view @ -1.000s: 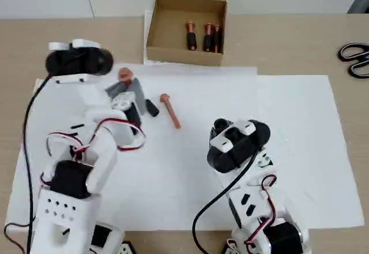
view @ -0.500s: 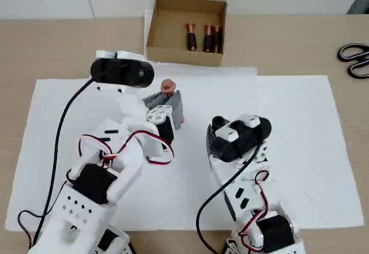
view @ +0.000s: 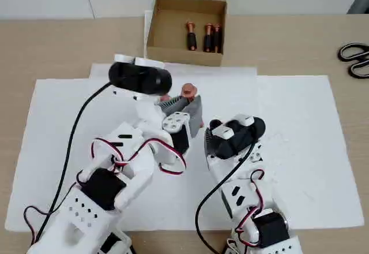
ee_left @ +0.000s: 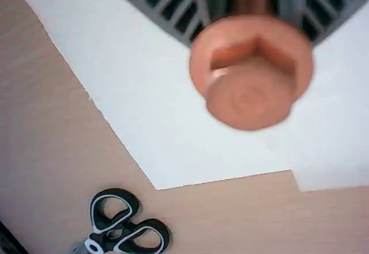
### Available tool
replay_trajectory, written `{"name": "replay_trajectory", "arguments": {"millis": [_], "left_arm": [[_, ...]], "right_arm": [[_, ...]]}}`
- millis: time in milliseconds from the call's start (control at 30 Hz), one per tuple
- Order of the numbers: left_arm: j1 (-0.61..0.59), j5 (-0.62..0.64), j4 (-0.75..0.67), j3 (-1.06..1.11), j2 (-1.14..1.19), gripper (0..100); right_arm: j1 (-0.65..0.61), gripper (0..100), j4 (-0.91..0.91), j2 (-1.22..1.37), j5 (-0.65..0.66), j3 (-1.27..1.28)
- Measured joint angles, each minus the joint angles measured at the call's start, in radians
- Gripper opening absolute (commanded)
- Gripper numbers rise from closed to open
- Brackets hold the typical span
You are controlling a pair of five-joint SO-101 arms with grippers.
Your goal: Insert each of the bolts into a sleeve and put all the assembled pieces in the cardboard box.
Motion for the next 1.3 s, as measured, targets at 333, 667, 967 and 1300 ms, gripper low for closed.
{"name": "replay_trajectory", "arguments": {"millis": [333, 667, 967, 1300], "left_arm": [[0.0, 0.0, -0.055, 0.055, 0.0, 1], [0.0, 0.0, -0.055, 0.057, 0.0, 1], [0.0, 0.0, -0.055, 0.06, 0.0, 1], [0.041, -0.117, -0.055, 0.109, 0.0, 1]], "right_arm": [[-0.064, 0.4, -0.002, 0.0, -0.077, -0.002], [-0.103, 0.4, -0.002, 0.0, -0.083, -0.002], [-0.12, 0.4, -0.002, 0.0, -0.083, -0.002], [-0.132, 0.4, -0.002, 0.002, -0.083, 0.0]]}}
